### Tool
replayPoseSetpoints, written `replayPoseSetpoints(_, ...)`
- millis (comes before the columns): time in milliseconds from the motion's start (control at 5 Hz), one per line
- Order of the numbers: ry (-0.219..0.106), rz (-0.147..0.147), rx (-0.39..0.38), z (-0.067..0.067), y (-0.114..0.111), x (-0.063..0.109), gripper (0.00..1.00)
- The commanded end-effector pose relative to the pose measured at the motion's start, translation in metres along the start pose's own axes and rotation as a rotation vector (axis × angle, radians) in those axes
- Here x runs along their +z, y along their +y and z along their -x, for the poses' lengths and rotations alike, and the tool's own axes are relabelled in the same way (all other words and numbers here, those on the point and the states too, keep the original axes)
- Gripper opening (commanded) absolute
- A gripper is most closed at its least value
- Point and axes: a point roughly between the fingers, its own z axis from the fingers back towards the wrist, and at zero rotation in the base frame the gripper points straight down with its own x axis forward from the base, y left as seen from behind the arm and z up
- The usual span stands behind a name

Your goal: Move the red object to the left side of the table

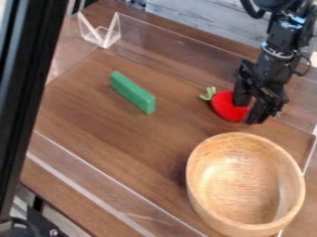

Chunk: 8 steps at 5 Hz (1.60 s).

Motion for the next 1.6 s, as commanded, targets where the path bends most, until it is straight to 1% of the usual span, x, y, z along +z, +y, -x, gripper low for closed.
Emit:
replayPoseSetpoints(0,0.015,0.012,0.101,0.014,0.019,-0.005,0.0)
replayPoseSetpoints(200,0.015,0.026,0.158,0.015,0.017,-0.006,1.0)
replayPoseSetpoints(400,0.017,0.038,0.211,0.015,0.014,-0.006,1.0)
replayPoseSetpoints(600,0.019,0.041,0.208,0.014,0.006,-0.006,0.0)
replayPoseSetpoints(800,0.008,0.026,0.223,0.021,0.009,0.012,0.0)
replayPoseSetpoints(1000,-0.036,-0.027,0.272,0.038,0.015,0.052,0.0)
replayPoseSetpoints(1200,-0.089,-0.078,0.304,0.081,0.042,0.082,0.0)
replayPoseSetpoints(1400,-0.092,-0.113,0.309,0.11,0.058,0.107,0.0)
